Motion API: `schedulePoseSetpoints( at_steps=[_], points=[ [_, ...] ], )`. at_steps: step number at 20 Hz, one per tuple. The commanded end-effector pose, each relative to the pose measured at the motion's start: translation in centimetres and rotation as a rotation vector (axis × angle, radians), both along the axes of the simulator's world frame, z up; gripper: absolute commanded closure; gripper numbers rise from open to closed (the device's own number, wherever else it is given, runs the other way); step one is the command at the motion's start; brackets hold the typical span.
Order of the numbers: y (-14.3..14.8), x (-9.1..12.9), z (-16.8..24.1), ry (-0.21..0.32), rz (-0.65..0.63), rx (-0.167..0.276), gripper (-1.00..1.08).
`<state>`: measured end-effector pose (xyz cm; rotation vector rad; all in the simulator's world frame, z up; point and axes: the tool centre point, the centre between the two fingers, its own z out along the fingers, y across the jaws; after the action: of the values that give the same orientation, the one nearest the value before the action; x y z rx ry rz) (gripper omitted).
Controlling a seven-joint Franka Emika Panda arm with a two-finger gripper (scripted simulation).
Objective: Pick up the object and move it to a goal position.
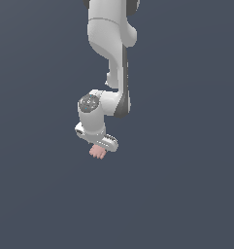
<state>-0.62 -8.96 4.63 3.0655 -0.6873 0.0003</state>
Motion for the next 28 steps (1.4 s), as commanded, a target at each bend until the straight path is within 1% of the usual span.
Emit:
schedulePoseSetpoints(
  at_steps=[1,5,9,10,19,20,24,28],
  points=[
    [0.0,-0.1,-1.3,0.001,-0.002,0.000,-0.92],
    [0.0,-0.1,-2.8,0.000,-0.004,0.000,-0.92],
    [0.0,0.0,-3.2,0.000,-0.004,0.000,-0.92],
    [0.0,0.0,-3.2,0.000,-0.004,0.000,1.08],
    [0.0,0.0,-3.2,0.000,-0.004,0.000,1.08],
    [0.0,0.8,-2.3,-0.020,0.000,-0.002,1.08],
    [-0.1,0.9,-1.7,-0.020,0.000,-0.002,1.08],
    [-0.5,1.2,-0.3,-0.019,-0.001,-0.002,1.08]
  ],
)
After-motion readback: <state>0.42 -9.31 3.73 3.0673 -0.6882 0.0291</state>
